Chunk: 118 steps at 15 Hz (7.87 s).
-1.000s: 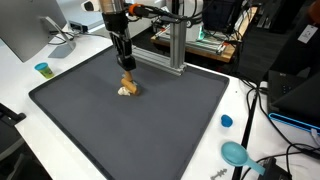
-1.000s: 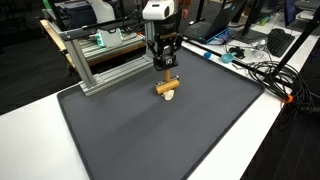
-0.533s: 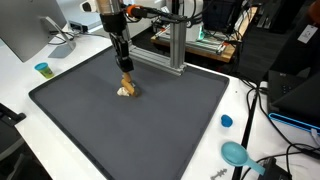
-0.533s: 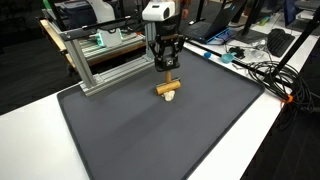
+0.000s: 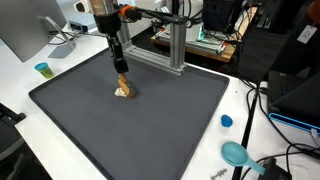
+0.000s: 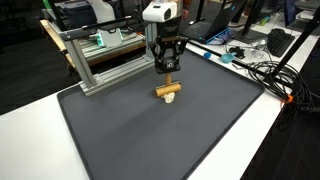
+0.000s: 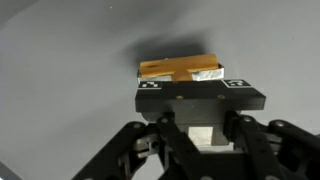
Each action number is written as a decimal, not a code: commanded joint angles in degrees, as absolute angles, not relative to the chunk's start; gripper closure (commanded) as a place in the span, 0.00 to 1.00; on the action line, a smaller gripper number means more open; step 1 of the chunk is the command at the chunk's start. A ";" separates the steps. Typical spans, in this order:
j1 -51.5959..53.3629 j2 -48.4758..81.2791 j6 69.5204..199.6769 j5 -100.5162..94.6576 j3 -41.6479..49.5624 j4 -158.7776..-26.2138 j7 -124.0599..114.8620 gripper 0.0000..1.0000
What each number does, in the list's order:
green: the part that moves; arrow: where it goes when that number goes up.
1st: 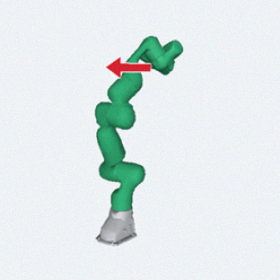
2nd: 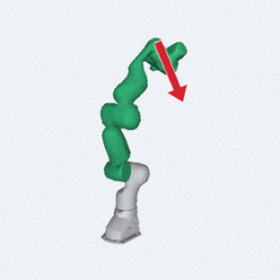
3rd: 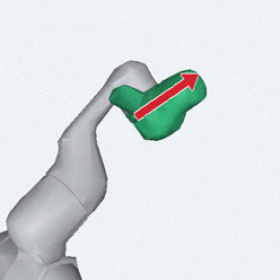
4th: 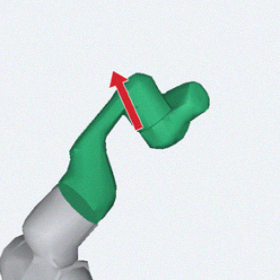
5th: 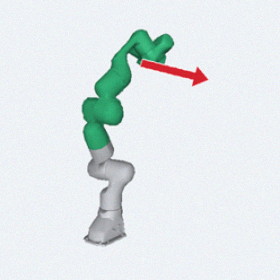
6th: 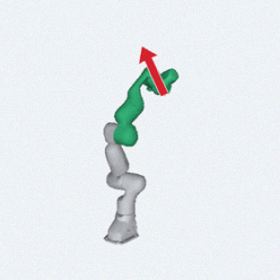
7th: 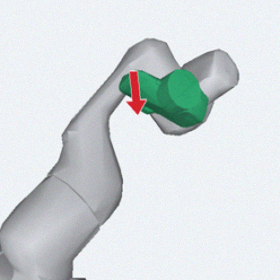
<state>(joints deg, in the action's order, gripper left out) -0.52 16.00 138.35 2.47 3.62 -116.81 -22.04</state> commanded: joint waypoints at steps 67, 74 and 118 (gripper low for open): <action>-3.76 35.16 122.75 7.19 7.36 -82.97 -43.12 0.78; -5.75 23.95 125.64 3.45 7.61 -91.12 -19.27 0.78; -8.23 17.41 139.95 11.96 0.60 -112.33 46.76 0.78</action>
